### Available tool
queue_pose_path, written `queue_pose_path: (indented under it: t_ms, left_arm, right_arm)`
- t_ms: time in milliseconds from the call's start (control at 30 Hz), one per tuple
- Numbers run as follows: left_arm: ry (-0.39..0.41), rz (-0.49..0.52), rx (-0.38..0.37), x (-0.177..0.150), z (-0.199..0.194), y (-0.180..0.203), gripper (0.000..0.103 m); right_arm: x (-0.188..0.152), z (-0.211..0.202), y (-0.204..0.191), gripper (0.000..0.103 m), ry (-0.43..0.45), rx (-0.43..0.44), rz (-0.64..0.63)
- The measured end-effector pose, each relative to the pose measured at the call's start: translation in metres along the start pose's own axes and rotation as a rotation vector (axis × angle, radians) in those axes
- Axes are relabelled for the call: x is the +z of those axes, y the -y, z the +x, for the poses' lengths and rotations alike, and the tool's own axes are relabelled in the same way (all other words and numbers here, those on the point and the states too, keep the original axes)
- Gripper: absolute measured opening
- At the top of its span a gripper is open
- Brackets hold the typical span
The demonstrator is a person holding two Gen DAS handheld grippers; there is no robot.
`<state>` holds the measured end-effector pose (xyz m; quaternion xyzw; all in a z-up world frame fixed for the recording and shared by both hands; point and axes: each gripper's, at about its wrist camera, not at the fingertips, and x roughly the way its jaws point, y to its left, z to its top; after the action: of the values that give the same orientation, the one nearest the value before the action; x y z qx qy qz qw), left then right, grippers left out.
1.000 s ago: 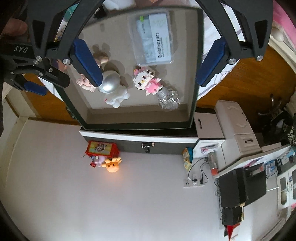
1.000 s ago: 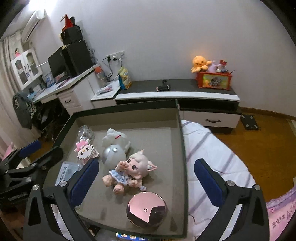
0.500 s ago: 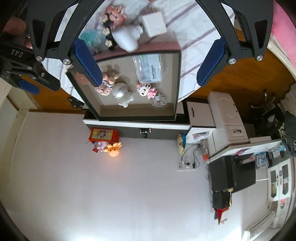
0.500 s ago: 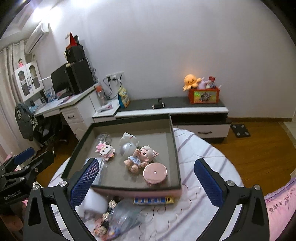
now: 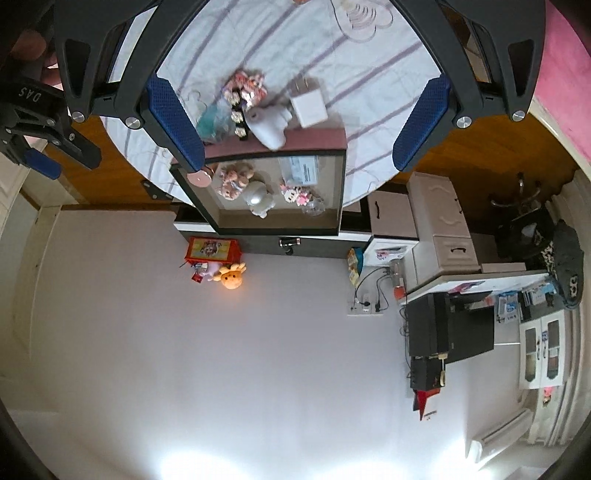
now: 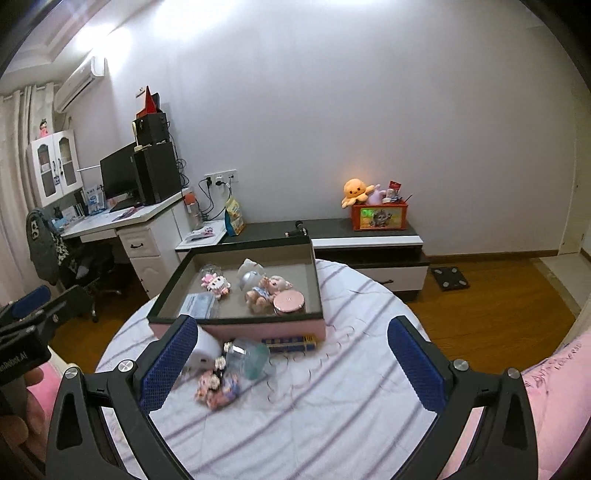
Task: Organize rigid objects
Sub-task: 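Carry the block figure and doll into the pink box and release both, then move both open tools toward the items beside the pink box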
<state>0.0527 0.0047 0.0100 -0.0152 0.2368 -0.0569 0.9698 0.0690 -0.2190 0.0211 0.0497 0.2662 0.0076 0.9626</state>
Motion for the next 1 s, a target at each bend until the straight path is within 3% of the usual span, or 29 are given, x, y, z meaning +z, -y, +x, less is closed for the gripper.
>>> queue_pose_path:
  t_ms: [500, 1000]
  left_arm:
    - [-0.008, 0.017, -0.018, -0.02, -0.032, 0.006, 0.103]
    - [-0.034, -0.002, -0.01, -0.026, -0.023, 0.002, 0.103]
  right_arm:
    - [-0.016, -0.028, -0.013, 0.103, 0.011, 0.002, -0.037]
    - [-0.019, -0.018, -0.014, 0.103, -0.013, 0.003, -0.039]
